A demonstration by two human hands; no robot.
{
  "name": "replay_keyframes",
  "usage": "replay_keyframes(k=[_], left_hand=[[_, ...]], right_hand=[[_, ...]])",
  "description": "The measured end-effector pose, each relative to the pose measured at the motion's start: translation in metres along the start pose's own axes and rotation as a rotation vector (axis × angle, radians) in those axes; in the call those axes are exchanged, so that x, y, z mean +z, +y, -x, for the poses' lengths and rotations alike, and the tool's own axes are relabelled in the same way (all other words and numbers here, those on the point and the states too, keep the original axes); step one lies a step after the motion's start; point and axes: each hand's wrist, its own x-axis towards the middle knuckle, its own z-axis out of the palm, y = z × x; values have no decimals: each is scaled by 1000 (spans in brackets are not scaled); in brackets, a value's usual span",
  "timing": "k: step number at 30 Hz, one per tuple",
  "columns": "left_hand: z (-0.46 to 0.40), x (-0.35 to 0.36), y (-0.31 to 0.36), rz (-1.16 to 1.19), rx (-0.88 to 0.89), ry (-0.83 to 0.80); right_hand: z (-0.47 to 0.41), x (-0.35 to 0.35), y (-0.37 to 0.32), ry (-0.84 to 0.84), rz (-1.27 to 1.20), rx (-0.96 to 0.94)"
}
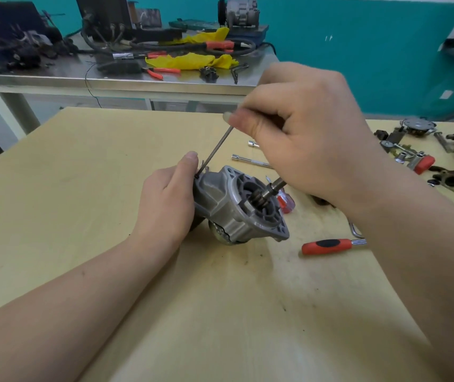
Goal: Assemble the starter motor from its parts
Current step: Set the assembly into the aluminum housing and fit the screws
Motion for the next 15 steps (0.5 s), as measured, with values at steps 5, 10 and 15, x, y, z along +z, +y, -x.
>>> replay_keyframes(k=[5, 10, 15], left_hand=[[1, 0, 1, 18, -4, -15], [1, 0, 3, 1, 10, -21], [1, 0, 2, -23, 21, -18]], right_hand=[[0, -3, -4, 0, 4, -19], [1, -8, -6, -53, -54, 15], [-1, -7, -12, -81, -207, 177]])
